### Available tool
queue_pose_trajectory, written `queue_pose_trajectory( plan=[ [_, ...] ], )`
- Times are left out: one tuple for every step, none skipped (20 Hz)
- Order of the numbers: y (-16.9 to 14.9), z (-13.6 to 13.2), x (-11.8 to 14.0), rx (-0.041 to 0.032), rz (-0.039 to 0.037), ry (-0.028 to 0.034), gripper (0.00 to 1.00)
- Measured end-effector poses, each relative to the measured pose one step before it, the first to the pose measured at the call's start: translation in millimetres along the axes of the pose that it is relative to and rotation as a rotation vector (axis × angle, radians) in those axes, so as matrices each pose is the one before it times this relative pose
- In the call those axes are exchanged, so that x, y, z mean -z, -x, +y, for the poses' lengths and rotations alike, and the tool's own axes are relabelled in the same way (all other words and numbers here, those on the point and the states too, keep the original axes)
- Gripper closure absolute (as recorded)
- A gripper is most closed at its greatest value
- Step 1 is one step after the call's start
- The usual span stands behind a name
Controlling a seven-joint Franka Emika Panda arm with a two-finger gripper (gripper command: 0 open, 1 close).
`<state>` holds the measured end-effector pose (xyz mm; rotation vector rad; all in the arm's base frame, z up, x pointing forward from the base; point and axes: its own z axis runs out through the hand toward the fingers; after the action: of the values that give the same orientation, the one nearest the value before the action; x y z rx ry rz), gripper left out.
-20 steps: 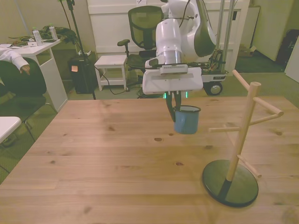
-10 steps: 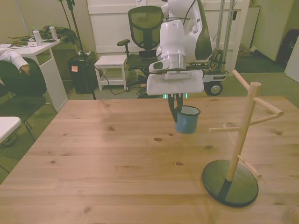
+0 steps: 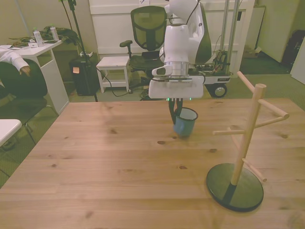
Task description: Unload the mug
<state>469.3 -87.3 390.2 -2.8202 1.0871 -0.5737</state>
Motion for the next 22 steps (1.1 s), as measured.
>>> queue_pose_trajectory(
  plan=[
    [-0.75, 0.01, -1.04, -0.00203, -0.00225, 0.01059, 1.00],
    [-0.96, -0.06, -1.26, -0.00567, -0.00255, 0.01280, 1.00],
    [-0.94, -0.15, -1.75, -0.00386, -0.00444, 0.01466, 1.00],
    [-1.17, -0.03, -2.13, -0.00596, -0.00570, 0.01331, 1.00],
    [-1.42, -0.23, -2.22, -0.00329, -0.00627, 0.01041, 1.00],
    [-2.18, -0.57, -1.14, -0.00257, -0.00376, 0.00806, 1.00],
    [-2.28, -0.22, -0.74, -0.00450, -0.00286, 0.00574, 1.00],
    [-2.42, 0.02, -0.66, -0.00365, -0.00301, 0.00452, 1.00],
    [-1.97, 0.24, -1.00, -0.00272, -0.00164, 0.00267, 1.00],
    [-1.65, 0.55, -1.16, -0.00243, -0.00039, 0.00176, 1.00],
    [-1.08, 0.92, -1.50, -0.00092, -0.00084, 0.00297, 1.00],
    [-0.61, 0.89, -1.61, -0.00125, -0.00177, 0.00266, 1.00],
    [-0.47, 0.95, -1.63, -0.00158, -0.00262, 0.00255, 1.00],
    [-0.26, 0.85, -1.55, -0.00142, -0.00370, 0.00312, 1.00],
    [-0.12, 0.70, -1.29, -0.00058, -0.00422, 0.00380, 1.00],
    [0.18, 0.58, -0.89, 0.00195, -0.00541, 0.00622, 1.00],
    [0.18, 0.28, -0.55, 0.00374, -0.00248, 0.00497, 1.00],
    [0.20, 0.07, -0.30, 0.00453, -0.00017, 0.00357, 1.00],
    [0.24, -0.20, -0.13, 0.00490, 0.00012, 0.00314, 0.00],
    [0.23, -0.24, -0.01, 0.00463, -0.00061, 0.00360, 0.00],
    [0.04, -0.32, 0.17, 0.00437, 0.00084, 0.00266, 0.00],
    [0.12, -0.39, 0.13, 0.00291, 0.00105, 0.00113, 0.00]
  ],
)
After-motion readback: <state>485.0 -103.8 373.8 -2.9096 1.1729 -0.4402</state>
